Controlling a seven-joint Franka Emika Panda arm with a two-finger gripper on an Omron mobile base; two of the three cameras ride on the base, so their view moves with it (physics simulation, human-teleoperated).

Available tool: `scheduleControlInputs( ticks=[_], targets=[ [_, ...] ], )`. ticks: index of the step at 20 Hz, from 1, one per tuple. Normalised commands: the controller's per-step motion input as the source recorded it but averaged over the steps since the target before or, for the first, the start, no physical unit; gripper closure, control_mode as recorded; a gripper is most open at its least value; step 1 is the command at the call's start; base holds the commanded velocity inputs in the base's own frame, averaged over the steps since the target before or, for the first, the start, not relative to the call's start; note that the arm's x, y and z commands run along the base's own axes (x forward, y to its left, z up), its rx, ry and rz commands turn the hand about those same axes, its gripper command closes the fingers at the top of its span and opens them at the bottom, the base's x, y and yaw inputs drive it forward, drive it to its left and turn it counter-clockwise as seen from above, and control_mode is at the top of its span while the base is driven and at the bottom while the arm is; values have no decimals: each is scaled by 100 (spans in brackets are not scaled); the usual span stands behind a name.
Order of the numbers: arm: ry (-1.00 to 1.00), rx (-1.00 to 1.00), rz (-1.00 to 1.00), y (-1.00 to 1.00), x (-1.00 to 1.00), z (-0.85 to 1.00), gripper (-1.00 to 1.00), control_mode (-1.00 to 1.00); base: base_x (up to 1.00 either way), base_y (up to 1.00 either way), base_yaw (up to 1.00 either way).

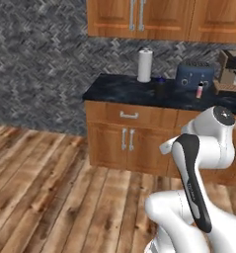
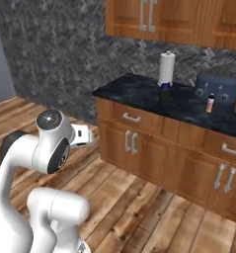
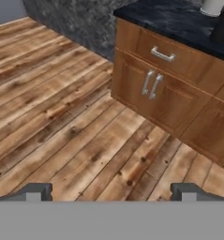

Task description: Move the drinks to the dining counter.

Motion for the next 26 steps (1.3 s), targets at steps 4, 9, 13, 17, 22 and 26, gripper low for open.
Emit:
scheduleControlInputs(
  ticks=[4, 9, 13, 17, 22, 26],
  targets=[
    [0, 0, 0, 0, 0, 0, -100, 100, 0, -13, -52],
    [0, 0, 0, 0, 0, 0, -100, 100, 0, -14, -55],
    [0, 0, 0, 0, 0, 0, -100, 100, 12, -1, -41],
    [0, 0, 0, 0, 0, 0, -100, 100, 24, 0, -25],
    [0, 0, 0, 0, 0, 0, -100, 100, 32, 0, -14],
    [0, 0, 0, 0, 0, 0, -100, 100, 71, 0, -5]
  ],
)
